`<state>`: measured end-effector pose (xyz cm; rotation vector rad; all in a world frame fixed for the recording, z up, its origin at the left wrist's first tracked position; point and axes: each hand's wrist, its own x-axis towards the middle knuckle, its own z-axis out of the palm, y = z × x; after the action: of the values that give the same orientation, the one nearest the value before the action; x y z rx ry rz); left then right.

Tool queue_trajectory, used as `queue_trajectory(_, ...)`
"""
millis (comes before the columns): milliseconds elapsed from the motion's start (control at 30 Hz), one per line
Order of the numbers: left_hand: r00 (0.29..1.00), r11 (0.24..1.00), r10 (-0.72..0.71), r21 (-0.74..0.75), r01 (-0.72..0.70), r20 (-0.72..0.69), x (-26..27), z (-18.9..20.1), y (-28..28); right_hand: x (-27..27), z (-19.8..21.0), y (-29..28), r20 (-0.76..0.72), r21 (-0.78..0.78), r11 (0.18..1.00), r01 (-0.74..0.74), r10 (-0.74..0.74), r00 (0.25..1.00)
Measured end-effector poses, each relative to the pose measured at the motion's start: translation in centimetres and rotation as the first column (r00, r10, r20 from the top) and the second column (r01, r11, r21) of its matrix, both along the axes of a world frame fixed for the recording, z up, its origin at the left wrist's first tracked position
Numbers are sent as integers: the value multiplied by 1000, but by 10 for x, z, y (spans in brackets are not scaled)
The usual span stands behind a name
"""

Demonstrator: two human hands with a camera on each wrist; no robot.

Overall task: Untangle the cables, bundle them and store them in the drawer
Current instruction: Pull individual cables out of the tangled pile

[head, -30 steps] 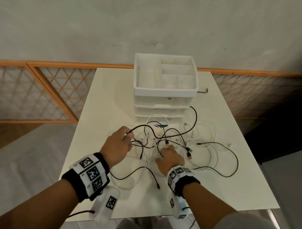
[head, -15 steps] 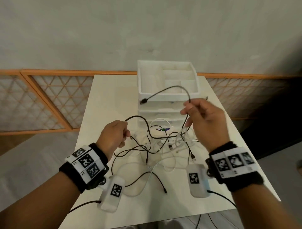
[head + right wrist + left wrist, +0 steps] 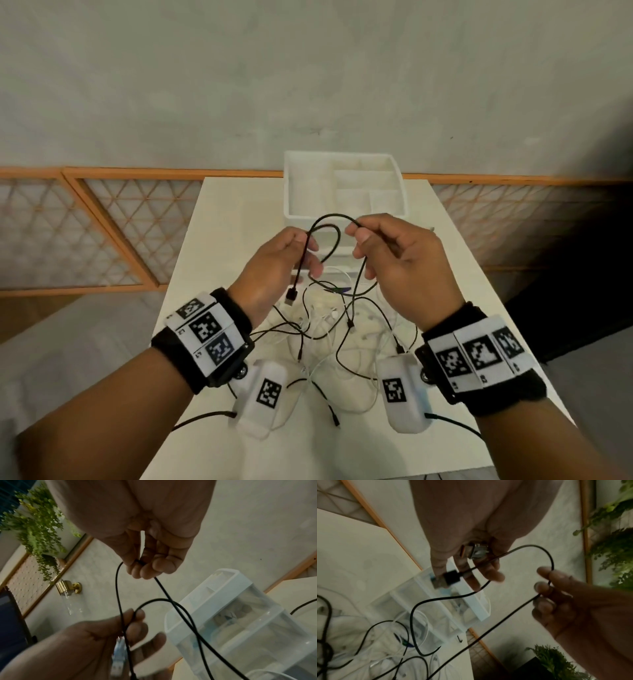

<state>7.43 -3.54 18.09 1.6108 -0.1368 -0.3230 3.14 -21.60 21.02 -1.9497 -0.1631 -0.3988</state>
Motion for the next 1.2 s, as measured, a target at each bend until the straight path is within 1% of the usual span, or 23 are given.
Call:
queue_trajectory(100, 996, 1000, -12, -10, 11, -83, -7, -7, -7, 6, 7, -7, 49, 24, 999, 28, -29, 998)
queue_trajectory(200, 987, 997, -65, -41, 59, -147, -10, -10, -5, 8, 11, -17, 65, 52, 996, 69, -73, 995)
queue_trajectory(300, 984, 993, -113, -5, 114, -137, -12, -6, -3, 9, 12, -29, 122, 75, 988, 138, -146, 982)
queue_trajectory(367, 990, 996, -87, -41, 83, -109, -12, 2, -2, 13, 0, -41, 127, 61, 981, 183, -190, 974)
queue_trajectory(400, 994, 996, -56, -78, 48, -97, -10, 8, -2, 16, -11, -48, 97, 35, 978, 206, -208, 973)
queue_trajectory(433, 996, 993, -24, -119, 14, -82, -7, 17, -1, 19, -26, -56, 41, -29, 973, 230, -228, 973)
queue_trajectory(467, 998, 987, -1, -158, -9, -60, -5, 27, 0, 21, -47, -65, -41, -156, 957, 245, -254, 966)
queue_trajectory(500, 999, 981, 16, -193, -23, -34, -3, 36, 1, 22, -69, -74, -148, -320, 920, 228, -286, 947)
queue_trajectory(533, 999, 974, 31, -223, -32, -7, -1, 45, 2, 20, -91, -81, -268, -468, 866, 177, -330, 905)
queue_trajectory(567, 999, 968, 48, -246, -42, 17, 1, 51, 4, 16, -111, -86, -384, -566, 818, 107, -376, 843)
queue_trajectory(600, 997, 966, 65, -252, -54, 36, 2, 56, 5, 12, -128, -89, -478, -609, 792, 46, -413, 775)
queue_trajectory(633, 996, 969, 80, -240, -66, 50, 3, 57, 6, 8, -138, -91, -542, -615, 788, 14, -436, 719)
queue_trajectory(667, 994, 973, 96, -215, -82, 54, 5, 54, 7, 6, -139, -91, -583, -600, 800, 2, -439, 684)
queue_trajectory(700, 993, 977, 111, -189, -101, 39, 6, 49, 7, 5, -133, -90, -608, -567, 824, 8, -425, 671)
queue_trajectory(733, 992, 979, 128, -163, -125, 5, 7, 42, 6, 7, -121, -87, -618, -507, 861, 43, -397, 679)
queue_trajectory(800, 979, 976, 186, -103, -194, -79, 7, 24, 1, 11, -82, -79, -588, -318, 935, 155, -323, 742)
queue_trajectory(833, 970, 972, 220, -57, -227, -101, 6, 16, -4, 12, -59, -74, -537, -219, 957, 189, -280, 796)
queue_trajectory(900, 961, 965, 262, 20, -261, -86, 1, 5, -15, 13, -13, -61, -393, -36, 984, 174, -174, 903)
queue_trajectory(967, 975, 977, 215, 4, -215, -52, -5, 4, -35, 11, 21, -50, -278, 124, 986, 109, -71, 958)
queue_trajectory(1067, 998, 995, 35, -94, -39, -45, -14, 8, -68, 9, 45, -35, -142, 319, 948, 10, 38, 989)
queue_trajectory(1133, 995, 993, -55, -112, 45, -86, -17, 1, -84, 11, 47, -33, -50, 391, 920, -15, 37, 998)
queue_trajectory(1200, 989, 995, -53, -90, 41, -135, -17, -16, -87, 14, 44, -41, 20, 440, 898, -9, 0, 1000)
